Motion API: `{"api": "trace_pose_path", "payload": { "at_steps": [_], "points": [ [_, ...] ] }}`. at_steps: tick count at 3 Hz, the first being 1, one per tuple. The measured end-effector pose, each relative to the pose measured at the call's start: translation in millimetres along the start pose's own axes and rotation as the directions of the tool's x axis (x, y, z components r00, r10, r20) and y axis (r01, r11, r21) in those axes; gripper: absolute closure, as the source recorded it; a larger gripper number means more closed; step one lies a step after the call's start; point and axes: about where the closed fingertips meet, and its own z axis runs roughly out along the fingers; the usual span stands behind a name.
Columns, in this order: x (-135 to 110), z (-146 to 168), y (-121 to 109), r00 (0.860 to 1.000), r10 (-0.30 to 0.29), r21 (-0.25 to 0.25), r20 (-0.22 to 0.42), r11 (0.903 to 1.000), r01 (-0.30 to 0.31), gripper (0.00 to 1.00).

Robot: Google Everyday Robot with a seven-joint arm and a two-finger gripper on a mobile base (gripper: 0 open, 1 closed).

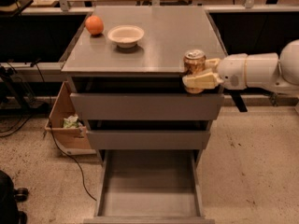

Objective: Place orange can into bottom drawer

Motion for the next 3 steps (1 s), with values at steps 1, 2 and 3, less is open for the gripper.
{"api": "trace_pose_path", "payload": {
  "at_steps": [1, 2, 3],
  "points": [
    [40, -3, 27, 1.0, -0.018, -0.037, 0.002, 0.9992, 0.018, 1.0],
    [83, 2, 45, 1.0, -0.021, -0.067, 0.021, 0.9975, 0.022, 1.0],
    [135, 13, 70, 0.999, -0.003, -0.096, 0.048, 0.9954, 0.007, 1.0]
  ]
}}
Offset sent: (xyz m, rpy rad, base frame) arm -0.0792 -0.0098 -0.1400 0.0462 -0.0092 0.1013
